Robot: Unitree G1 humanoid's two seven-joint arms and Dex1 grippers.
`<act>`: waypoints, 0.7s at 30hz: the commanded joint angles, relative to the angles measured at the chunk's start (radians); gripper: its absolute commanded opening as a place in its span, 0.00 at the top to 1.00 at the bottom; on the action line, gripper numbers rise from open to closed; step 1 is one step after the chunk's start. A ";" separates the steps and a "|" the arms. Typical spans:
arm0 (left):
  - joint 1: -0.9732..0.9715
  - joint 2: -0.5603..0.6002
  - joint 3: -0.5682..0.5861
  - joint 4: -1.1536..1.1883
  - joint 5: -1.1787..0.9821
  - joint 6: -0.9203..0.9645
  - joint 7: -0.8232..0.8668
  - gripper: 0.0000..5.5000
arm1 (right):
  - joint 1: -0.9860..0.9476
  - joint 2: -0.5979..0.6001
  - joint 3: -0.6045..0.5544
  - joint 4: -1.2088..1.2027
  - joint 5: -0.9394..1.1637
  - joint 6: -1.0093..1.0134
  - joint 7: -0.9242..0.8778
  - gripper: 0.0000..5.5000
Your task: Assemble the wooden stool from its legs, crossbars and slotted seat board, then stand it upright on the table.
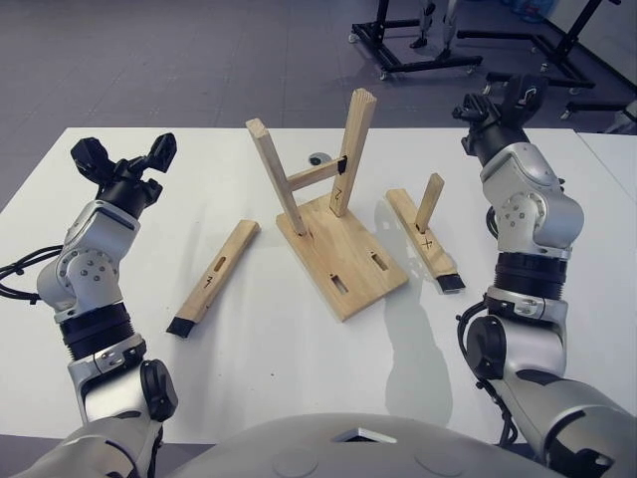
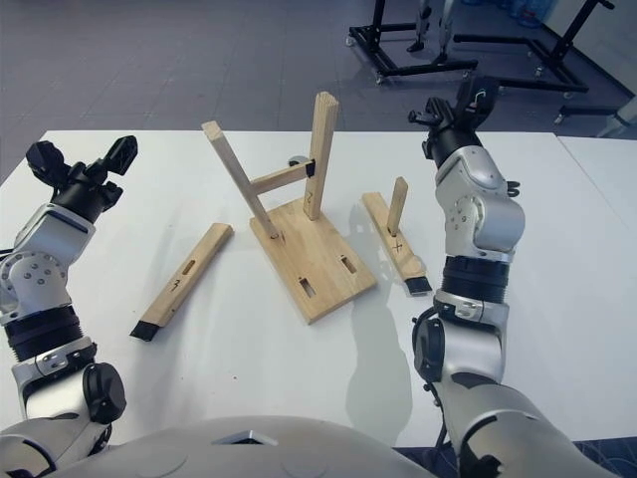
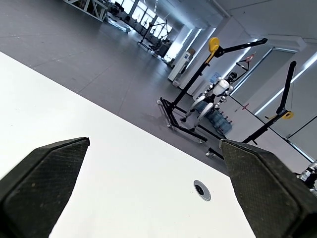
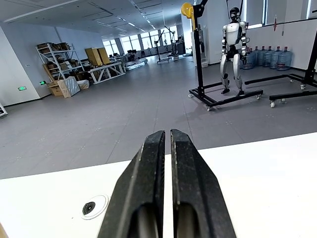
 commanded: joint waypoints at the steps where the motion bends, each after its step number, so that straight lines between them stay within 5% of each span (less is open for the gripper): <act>1: -0.002 -0.003 -0.005 -0.002 0.003 0.000 0.007 0.12 | -0.008 -0.011 -0.020 -0.031 0.016 0.039 -0.009 0.97; 5: -0.002 -0.001 0.004 -0.010 0.002 -0.003 0.015 0.12 | -0.025 -0.057 -0.044 -0.086 0.049 0.120 0.008 0.97; 9: 0.011 0.025 0.018 -0.049 0.010 -0.014 0.014 0.12 | 0.007 -0.237 -0.083 -0.182 0.102 0.300 0.103 0.97; 15: 0.108 0.058 0.100 -0.124 -0.017 -0.016 0.001 0.12 | 0.271 -0.461 -0.085 -0.271 0.194 0.623 0.298 0.77; 21: 0.122 0.030 0.089 -0.112 -0.005 -0.046 0.008 0.12 | 0.334 -0.465 -0.048 -0.227 0.198 0.643 0.371 0.57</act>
